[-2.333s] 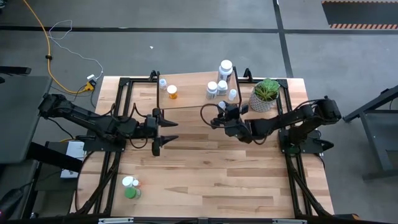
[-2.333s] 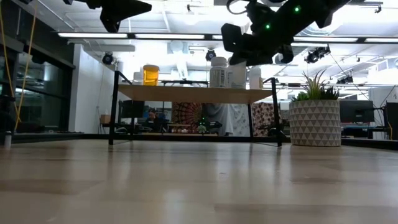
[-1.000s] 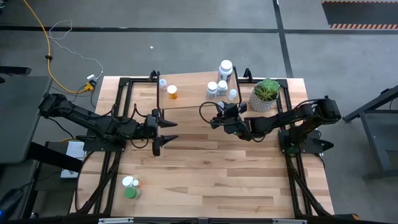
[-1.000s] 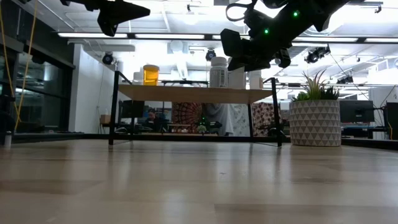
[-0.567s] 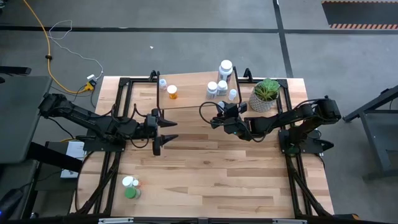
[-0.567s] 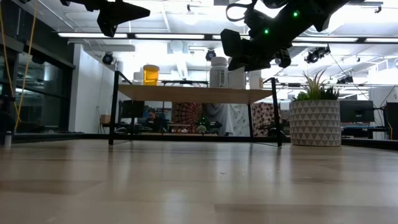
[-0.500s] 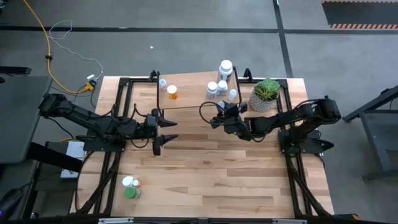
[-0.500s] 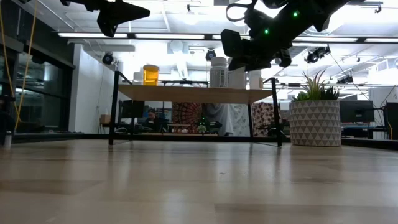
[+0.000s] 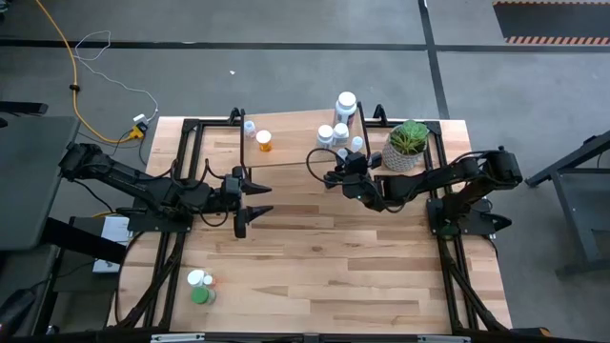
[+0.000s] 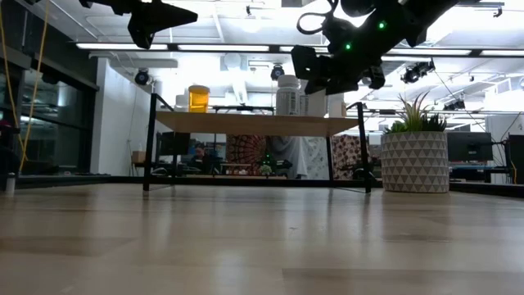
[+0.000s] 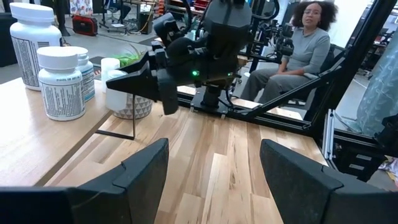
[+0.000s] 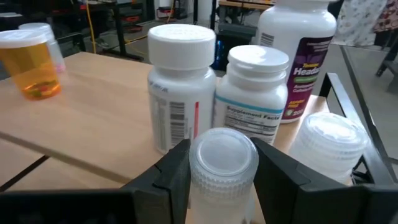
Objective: Pick and place medicine bottles onto shelf by color
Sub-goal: Put the transparent pill bottle on the shelf
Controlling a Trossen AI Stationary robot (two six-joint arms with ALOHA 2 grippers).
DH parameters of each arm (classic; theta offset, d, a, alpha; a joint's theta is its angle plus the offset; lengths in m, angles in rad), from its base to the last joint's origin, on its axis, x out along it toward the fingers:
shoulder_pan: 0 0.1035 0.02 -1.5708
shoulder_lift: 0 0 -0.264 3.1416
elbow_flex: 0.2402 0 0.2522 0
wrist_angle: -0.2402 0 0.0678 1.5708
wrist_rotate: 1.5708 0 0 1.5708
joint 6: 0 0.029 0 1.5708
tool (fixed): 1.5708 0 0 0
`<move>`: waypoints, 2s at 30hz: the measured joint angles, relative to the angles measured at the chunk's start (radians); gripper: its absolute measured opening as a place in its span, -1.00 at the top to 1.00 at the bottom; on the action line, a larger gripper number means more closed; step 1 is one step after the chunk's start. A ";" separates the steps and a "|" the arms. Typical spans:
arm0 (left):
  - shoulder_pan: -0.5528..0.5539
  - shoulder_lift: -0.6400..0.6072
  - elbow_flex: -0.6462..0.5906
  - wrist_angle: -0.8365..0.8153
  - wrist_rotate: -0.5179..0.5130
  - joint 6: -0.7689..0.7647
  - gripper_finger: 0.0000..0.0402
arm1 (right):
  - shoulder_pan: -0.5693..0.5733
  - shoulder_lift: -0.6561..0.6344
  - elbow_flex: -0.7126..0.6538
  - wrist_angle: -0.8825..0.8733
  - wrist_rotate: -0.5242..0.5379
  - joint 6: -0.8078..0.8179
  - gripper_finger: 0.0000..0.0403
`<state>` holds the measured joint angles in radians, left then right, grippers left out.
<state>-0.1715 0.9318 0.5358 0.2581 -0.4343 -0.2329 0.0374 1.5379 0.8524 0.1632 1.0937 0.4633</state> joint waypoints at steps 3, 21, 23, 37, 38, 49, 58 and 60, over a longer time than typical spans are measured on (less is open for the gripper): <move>0.000 0.000 0.000 0.000 0.000 0.000 -0.21 | -0.007 0.000 0.000 0.002 -0.003 0.000 0.34; 0.000 0.000 0.000 0.000 0.000 0.000 -0.21 | -0.098 0.000 0.001 0.043 -0.085 0.022 0.34; 0.000 0.000 0.000 0.000 0.000 0.000 -0.21 | -0.102 0.000 0.001 0.043 -0.088 0.028 0.34; 0.000 0.000 0.000 0.000 0.000 0.000 -0.21 | -0.128 -0.001 0.001 0.039 -0.100 0.029 0.34; 0.000 0.000 0.000 0.000 0.000 0.000 -0.21 | -0.128 -0.001 0.001 0.039 -0.100 0.029 0.34; 0.000 0.000 0.000 0.000 0.001 0.000 -0.21 | -0.129 -0.001 0.001 0.036 -0.100 0.027 0.34; 0.000 0.000 0.000 0.000 0.001 0.000 -0.21 | -0.129 -0.001 0.001 0.036 -0.101 0.018 0.34; 0.000 0.000 0.000 0.000 0.001 0.000 -0.21 | -0.129 -0.001 0.001 0.036 -0.101 0.002 0.34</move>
<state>-0.1715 0.9318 0.5358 0.2584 -0.4332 -0.2329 -0.0914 1.5372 0.8536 0.1993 0.9924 0.4653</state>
